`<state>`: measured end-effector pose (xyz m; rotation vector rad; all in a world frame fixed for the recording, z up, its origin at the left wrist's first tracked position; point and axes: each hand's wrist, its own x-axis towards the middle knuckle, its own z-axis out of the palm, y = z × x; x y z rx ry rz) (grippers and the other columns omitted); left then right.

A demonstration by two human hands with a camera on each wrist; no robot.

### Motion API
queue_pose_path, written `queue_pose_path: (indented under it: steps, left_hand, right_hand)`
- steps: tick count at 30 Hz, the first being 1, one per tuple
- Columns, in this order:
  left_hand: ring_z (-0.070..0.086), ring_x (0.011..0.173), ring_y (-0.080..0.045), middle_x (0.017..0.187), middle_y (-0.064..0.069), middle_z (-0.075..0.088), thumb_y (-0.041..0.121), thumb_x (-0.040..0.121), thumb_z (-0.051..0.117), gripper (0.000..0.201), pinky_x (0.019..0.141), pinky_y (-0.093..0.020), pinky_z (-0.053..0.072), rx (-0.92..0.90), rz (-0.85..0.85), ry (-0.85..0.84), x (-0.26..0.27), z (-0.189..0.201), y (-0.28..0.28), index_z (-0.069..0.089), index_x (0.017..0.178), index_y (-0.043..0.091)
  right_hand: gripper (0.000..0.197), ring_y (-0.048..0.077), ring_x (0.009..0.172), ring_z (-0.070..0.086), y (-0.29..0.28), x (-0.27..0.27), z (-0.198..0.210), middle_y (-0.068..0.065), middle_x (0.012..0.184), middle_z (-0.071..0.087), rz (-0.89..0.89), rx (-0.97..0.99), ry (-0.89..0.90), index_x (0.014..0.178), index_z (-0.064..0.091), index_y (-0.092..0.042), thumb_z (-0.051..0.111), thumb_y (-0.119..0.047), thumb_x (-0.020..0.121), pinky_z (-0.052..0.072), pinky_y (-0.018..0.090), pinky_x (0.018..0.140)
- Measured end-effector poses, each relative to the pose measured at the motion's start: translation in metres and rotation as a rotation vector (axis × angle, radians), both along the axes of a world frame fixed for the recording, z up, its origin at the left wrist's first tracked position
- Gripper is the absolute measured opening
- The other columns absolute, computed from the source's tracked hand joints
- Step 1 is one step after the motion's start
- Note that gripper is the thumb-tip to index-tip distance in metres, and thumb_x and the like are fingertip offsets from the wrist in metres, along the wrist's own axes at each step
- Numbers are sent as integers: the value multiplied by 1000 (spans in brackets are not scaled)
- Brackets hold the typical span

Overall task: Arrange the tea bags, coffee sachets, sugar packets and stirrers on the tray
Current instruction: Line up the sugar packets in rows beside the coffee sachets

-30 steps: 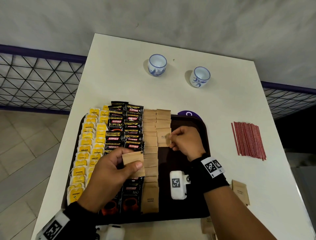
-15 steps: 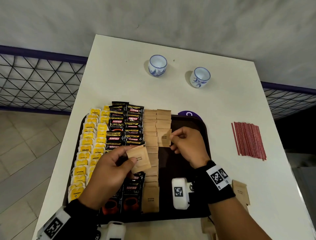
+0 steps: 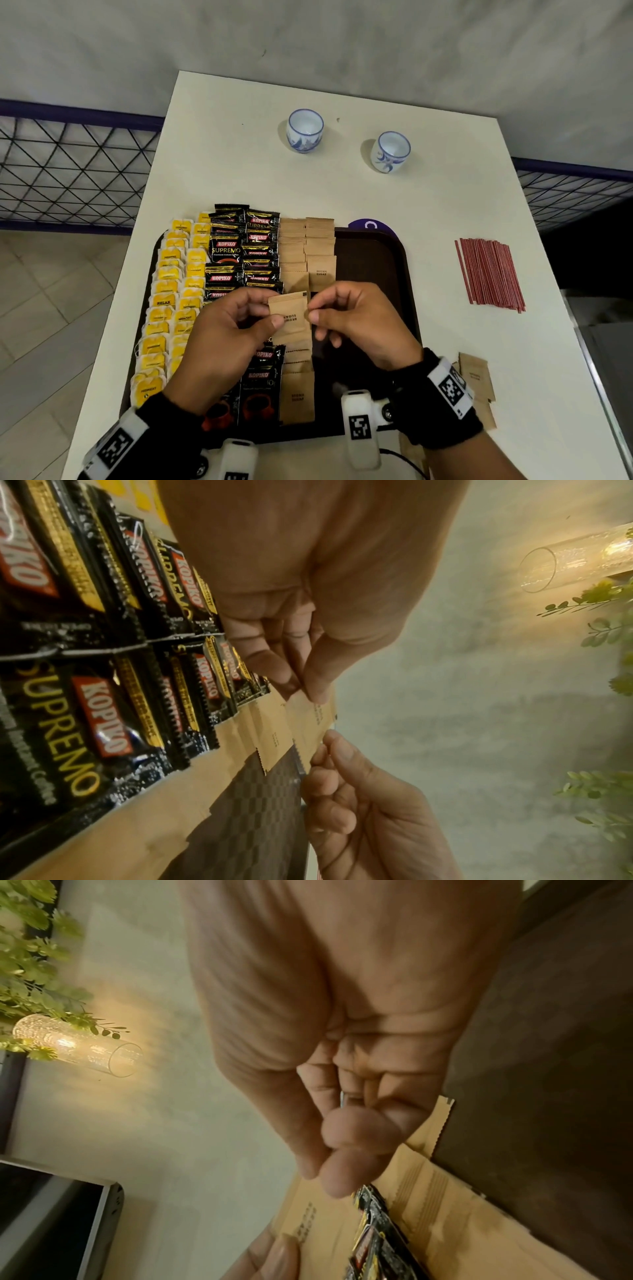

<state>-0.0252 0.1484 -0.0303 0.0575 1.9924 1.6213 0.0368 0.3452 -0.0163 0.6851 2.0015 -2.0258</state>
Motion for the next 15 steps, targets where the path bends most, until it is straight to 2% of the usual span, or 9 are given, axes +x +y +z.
queue_pose_path:
  steps: [3,6,9,12,15]
  left_hand:
    - [73,82,-23,86,-7,75,2,83,79,31,61,-33,55,5,3,-2,-1,1,1,74,98,29]
    - [73,80,-20,83,-5,75,0,82,79,32,60,-28,54,12,3,-5,-1,2,2,74,99,27]
    - [71,76,-20,82,1,74,-4,85,74,32,59,-27,57,59,22,-22,0,3,4,73,101,24]
    - [75,83,-21,85,2,71,-12,85,70,30,63,-29,61,120,79,-88,0,4,5,68,98,15]
    - [75,89,-25,94,-4,74,-14,84,70,34,66,-33,63,113,-13,-159,0,8,8,61,103,13]
  right_hand:
    - [16,20,57,65,-1,-1,-1,22,79,68,-12,-14,-10,98,66,7,73,5,84,45,23,43]
    - [17,19,56,65,-2,-2,-3,19,78,67,-23,-34,-32,100,65,9,72,5,85,45,23,42]
    - [19,18,57,67,-3,-2,-1,15,76,69,29,-27,-64,100,64,8,74,1,85,45,22,42]
    - [16,17,58,67,-5,-1,1,9,74,70,74,-15,-61,97,64,5,74,0,85,43,21,44]
    - [7,19,64,67,-2,-2,3,13,81,71,16,74,14,91,68,-2,72,0,86,47,24,51]
